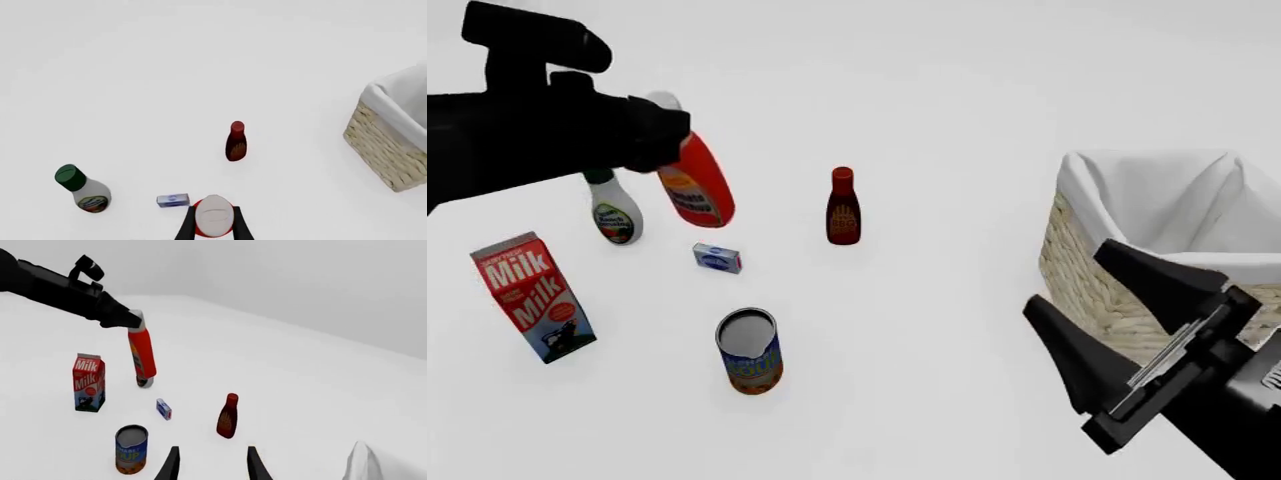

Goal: Pick the ketchup and place it in the basket.

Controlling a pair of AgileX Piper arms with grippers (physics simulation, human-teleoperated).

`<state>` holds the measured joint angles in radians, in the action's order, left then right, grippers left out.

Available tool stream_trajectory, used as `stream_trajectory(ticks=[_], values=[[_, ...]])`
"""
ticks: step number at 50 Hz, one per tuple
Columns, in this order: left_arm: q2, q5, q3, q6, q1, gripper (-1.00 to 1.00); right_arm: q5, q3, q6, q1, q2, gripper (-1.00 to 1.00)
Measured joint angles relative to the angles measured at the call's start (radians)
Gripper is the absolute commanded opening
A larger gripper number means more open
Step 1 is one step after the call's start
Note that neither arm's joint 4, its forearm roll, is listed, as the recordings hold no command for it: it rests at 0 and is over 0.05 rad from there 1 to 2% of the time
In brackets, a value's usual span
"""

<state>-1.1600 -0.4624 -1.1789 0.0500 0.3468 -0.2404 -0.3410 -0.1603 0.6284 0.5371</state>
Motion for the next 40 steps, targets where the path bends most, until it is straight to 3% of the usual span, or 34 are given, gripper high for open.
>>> stream_trajectory(ticks=[21,40], values=[[0.097,-0.035,0.059,0.029,0.099,-1.0,-0.082,-0.115,-0.014,0.066,0.239,1.0],[0.114,-0.061,0.077,0.048,0.188,-1.0,-0.038,-0.262,-0.042,0.165,0.411,1.0]])
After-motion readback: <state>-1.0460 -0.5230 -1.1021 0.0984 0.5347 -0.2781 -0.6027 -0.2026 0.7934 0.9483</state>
